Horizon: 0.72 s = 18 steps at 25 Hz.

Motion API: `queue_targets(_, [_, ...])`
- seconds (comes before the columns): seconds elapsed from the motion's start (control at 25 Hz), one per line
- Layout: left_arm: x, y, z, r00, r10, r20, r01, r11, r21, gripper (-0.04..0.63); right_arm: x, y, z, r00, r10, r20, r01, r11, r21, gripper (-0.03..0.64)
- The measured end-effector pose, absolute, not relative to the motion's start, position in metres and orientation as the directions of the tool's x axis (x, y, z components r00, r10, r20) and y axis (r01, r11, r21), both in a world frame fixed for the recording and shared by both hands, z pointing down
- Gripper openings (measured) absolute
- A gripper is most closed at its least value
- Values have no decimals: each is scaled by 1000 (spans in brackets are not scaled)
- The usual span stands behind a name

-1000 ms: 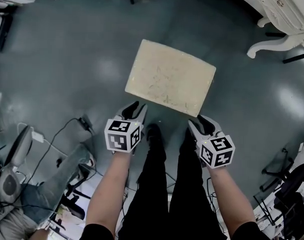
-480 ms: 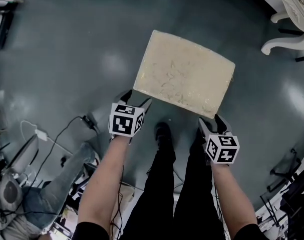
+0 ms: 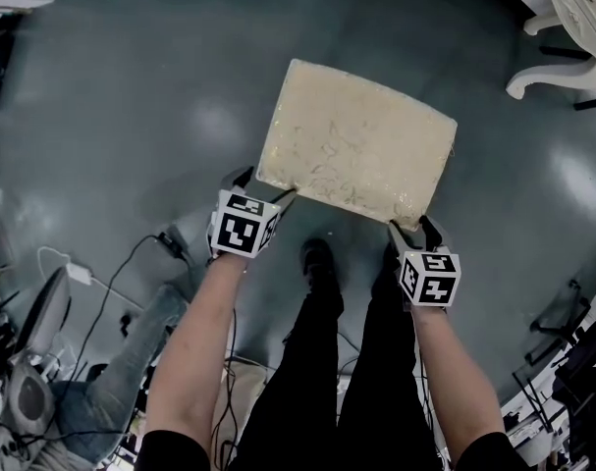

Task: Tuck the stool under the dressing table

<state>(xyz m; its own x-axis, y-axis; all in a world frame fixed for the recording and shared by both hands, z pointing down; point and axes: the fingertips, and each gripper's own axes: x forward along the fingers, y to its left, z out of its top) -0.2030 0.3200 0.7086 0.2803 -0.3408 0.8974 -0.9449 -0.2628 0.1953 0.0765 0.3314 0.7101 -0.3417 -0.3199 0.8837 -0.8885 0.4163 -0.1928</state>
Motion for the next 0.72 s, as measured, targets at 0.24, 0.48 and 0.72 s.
queue_targets(0.24, [-200,321,715,359,-316,878,-927,-229,296,380,75,329,713,-360,-326,874,-877,438,-198,292])
queue_targets(0.48, [-197,319,713,362,-308,880,-915,-298,272,367,74,329,715,-326,-345,880,-890,425,-163,285])
queue_targets(0.72, [-196,316,712,361,-281,889,-909,-321,267,365,74,324,715,-304,-334,892,-891,430,-143,282])
